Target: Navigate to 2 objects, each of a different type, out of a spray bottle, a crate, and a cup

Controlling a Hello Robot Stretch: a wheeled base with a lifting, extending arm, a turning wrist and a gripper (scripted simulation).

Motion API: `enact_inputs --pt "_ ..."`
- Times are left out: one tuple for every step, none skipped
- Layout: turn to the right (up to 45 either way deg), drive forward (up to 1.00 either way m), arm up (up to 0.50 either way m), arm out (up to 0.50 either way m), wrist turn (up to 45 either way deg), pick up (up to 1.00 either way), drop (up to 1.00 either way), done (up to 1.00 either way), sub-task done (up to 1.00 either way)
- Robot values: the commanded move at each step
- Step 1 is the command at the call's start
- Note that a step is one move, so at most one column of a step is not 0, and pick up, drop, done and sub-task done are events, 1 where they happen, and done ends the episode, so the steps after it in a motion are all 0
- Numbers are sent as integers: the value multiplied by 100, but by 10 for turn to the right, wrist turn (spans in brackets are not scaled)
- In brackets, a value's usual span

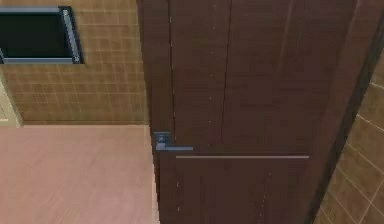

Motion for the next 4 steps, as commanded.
enact_inputs --pt "-450 0 0 0 0 0 0 0 0" --pt "-450 0 0 0 0 0 0 0 0" --pt "-450 0 0 0 0 0 0 0 0" --pt "0 100 0 0 0 0 0 0 0"
